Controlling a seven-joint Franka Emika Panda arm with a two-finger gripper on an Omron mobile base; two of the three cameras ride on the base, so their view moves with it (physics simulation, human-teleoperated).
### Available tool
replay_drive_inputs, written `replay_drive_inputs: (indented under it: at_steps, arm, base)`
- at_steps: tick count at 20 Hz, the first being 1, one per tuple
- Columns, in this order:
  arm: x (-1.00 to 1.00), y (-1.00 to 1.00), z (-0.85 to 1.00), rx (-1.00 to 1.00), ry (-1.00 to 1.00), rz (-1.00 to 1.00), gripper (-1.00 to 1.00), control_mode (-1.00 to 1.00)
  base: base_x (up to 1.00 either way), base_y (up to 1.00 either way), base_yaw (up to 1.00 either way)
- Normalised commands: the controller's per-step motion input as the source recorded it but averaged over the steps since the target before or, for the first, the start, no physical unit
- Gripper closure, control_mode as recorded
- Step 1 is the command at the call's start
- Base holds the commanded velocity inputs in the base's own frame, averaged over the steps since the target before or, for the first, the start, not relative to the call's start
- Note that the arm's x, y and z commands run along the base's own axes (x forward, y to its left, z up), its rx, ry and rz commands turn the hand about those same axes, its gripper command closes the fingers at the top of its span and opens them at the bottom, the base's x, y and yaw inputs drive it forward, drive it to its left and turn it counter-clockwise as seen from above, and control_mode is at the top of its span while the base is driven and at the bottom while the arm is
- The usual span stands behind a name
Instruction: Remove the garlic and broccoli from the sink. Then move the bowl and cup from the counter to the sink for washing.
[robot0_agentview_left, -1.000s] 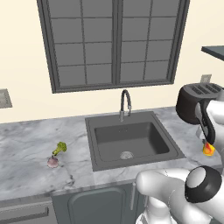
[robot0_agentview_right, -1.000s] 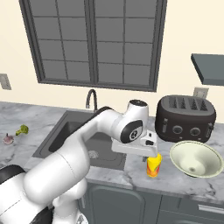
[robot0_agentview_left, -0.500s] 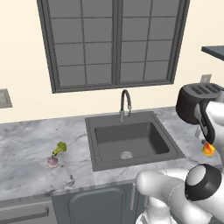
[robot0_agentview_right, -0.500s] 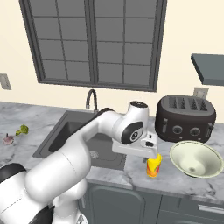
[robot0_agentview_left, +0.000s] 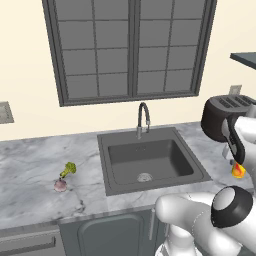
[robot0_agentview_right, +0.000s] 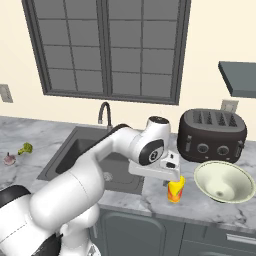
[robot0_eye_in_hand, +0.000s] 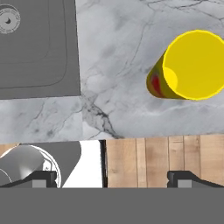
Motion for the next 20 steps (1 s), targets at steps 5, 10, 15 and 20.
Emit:
replay_drive_inputs:
  at_steps: [5,10,15,20]
  arm:
    - [0.03,-0.02,0.0,0.0,0.0,-0.02,-1.0,-1.0]
    - [0.09,-0.03,0.0,0.0,-0.01,0.0,-1.0,-1.0]
    - [0.13,0.0,0.0,0.0,-0.04,0.0,-1.0,-1.0]
    - [0.13,-0.04,0.0,0.0,-0.03,0.0,-1.0,-1.0]
  base:
    - [0.0,0.0,0.0]
    - [0.0,0.0,0.0]
    - [0.0,0.0,0.0]
    - [0.0,0.0,0.0]
